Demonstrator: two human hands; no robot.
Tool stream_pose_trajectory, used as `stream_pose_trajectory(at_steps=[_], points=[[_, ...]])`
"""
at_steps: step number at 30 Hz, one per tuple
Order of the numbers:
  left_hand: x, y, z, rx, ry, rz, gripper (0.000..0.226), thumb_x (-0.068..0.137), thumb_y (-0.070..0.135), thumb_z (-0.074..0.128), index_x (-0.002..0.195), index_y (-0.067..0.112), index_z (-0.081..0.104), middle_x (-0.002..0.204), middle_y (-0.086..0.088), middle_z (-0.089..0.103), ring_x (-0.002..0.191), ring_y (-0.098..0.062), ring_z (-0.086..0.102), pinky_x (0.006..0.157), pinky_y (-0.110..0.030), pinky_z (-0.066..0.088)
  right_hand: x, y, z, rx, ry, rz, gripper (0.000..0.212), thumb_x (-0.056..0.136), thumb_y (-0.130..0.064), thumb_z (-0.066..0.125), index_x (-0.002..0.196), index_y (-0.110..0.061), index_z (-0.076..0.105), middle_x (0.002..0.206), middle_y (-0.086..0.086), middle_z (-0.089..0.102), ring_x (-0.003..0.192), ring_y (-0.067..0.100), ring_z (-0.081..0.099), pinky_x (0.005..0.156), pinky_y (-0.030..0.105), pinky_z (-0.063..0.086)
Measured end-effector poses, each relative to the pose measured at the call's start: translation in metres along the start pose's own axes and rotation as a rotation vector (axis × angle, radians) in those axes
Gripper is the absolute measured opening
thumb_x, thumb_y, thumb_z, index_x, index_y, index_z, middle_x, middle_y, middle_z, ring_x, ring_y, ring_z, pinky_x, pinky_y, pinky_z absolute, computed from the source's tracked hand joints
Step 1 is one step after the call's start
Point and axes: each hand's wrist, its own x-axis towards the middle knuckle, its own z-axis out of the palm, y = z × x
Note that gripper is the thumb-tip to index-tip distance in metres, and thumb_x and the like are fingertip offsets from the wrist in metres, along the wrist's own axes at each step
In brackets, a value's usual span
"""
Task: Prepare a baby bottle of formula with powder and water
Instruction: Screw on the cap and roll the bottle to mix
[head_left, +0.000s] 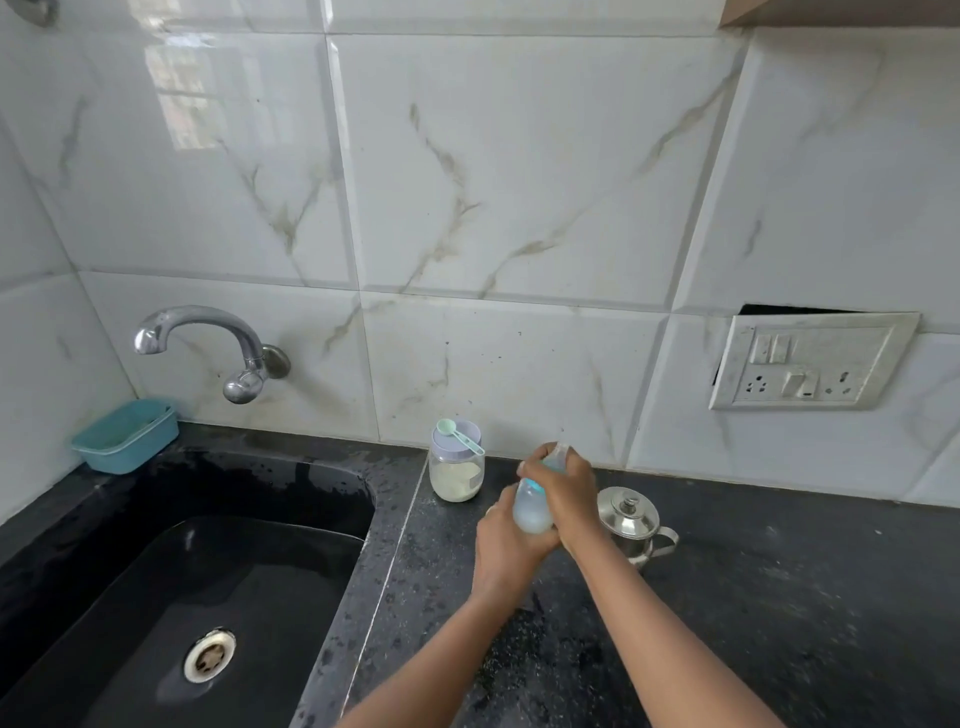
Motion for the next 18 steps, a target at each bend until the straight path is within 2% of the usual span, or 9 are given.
stream_pose_trajectory(at_steps=[2, 3, 5, 6, 8, 10, 12, 14, 18], points=[[0.003, -0.014, 0.001, -0.015, 0.015, -0.049, 0.045, 0.065, 0.036, 0.074, 0.104, 0.025, 0.053, 0.087, 0.007, 0.065, 0.081, -0.013, 0.064, 0.063, -0.024, 0.05, 0.006, 0.015, 0.001, 0.136, -0.188, 0.007, 0.029, 0.071, -0.027, 0.077, 0.092, -0.019, 0.058, 0.082, -0.002, 0.066, 0.077, 0.014, 0.062, 0.072, 0.027, 0.05], [0.005, -0.021, 0.001, -0.034, 0.014, -0.077, 0.045, 0.065, 0.03, 0.072, 0.105, 0.026, 0.052, 0.086, 0.008, 0.064, 0.081, -0.014, 0.063, 0.062, -0.022, 0.049, 0.011, 0.02, 0.002, 0.2, -0.215, 0.017, 0.031, 0.077, -0.031, 0.072, 0.099, -0.016, 0.057, 0.089, -0.003, 0.065, 0.085, 0.013, 0.061, 0.076, 0.022, 0.048], [0.007, -0.035, 0.0, -0.07, 0.019, -0.094, 0.049, 0.062, 0.027, 0.07, 0.108, 0.028, 0.053, 0.087, 0.008, 0.062, 0.085, -0.014, 0.059, 0.063, -0.021, 0.046, 0.025, 0.027, 0.001, 0.21, -0.08, 0.054, 0.04, 0.084, -0.05, 0.058, 0.105, -0.016, 0.055, 0.101, -0.003, 0.062, 0.098, 0.015, 0.057, 0.085, 0.026, 0.044], [0.01, -0.044, 0.001, -0.071, 0.023, -0.095, 0.052, 0.06, 0.03, 0.069, 0.11, 0.029, 0.053, 0.089, 0.01, 0.061, 0.09, -0.013, 0.056, 0.065, -0.021, 0.045, 0.038, 0.031, 0.002, 0.139, 0.012, 0.074, 0.038, 0.088, -0.05, 0.053, 0.107, -0.017, 0.054, 0.106, 0.0, 0.06, 0.1, 0.018, 0.056, 0.086, 0.03, 0.041], [0.014, -0.058, 0.001, -0.072, 0.034, -0.113, 0.057, 0.058, 0.035, 0.067, 0.113, 0.032, 0.052, 0.093, 0.013, 0.059, 0.098, -0.012, 0.051, 0.071, -0.023, 0.042, 0.063, 0.038, 0.001, -0.294, 0.067, 0.048, 0.034, 0.09, -0.029, 0.058, 0.119, -0.013, 0.05, 0.124, 0.011, 0.051, 0.111, 0.028, 0.051, 0.089, 0.033, 0.04], [0.015, -0.068, 0.003, -0.078, 0.04, -0.139, 0.057, 0.06, 0.034, 0.07, 0.114, 0.032, 0.052, 0.096, 0.012, 0.06, 0.1, -0.013, 0.052, 0.074, -0.024, 0.042, 0.081, 0.046, 0.004, -0.814, -0.089, -0.029, 0.057, 0.084, -0.009, 0.058, 0.137, -0.016, 0.038, 0.146, 0.016, 0.027, 0.13, 0.039, 0.035, 0.101, 0.038, 0.039], [0.016, -0.073, 0.005, -0.09, 0.03, -0.17, 0.058, 0.062, 0.032, 0.072, 0.117, 0.032, 0.051, 0.099, 0.011, 0.061, 0.1, -0.013, 0.054, 0.079, -0.026, 0.045, 0.093, 0.056, 0.009, -1.161, -0.28, -0.061, 0.074, 0.081, -0.004, 0.059, 0.144, -0.027, 0.028, 0.153, 0.016, 0.006, 0.14, 0.044, 0.013, 0.111, 0.045, 0.031], [0.018, -0.077, 0.006, -0.104, 0.033, -0.196, 0.062, 0.058, 0.04, 0.07, 0.117, 0.031, 0.052, 0.099, 0.01, 0.063, 0.099, -0.014, 0.057, 0.084, -0.032, 0.05, 0.098, 0.066, 0.015, -1.301, -0.375, -0.055, 0.069, 0.082, -0.003, 0.059, 0.142, -0.026, 0.035, 0.152, 0.014, 0.008, 0.141, 0.043, 0.009, 0.11, 0.05, 0.03], [0.017, -0.083, 0.005, -0.098, 0.026, -0.208, 0.065, 0.055, 0.045, 0.068, 0.116, 0.028, 0.052, 0.099, 0.01, 0.064, 0.097, -0.013, 0.059, 0.086, -0.032, 0.051, 0.098, 0.079, 0.016, -1.179, -0.251, -0.028, 0.032, 0.085, 0.005, 0.048, 0.111, -0.011, 0.058, 0.129, 0.013, 0.037, 0.125, 0.035, 0.034, 0.093, 0.042, 0.046]])
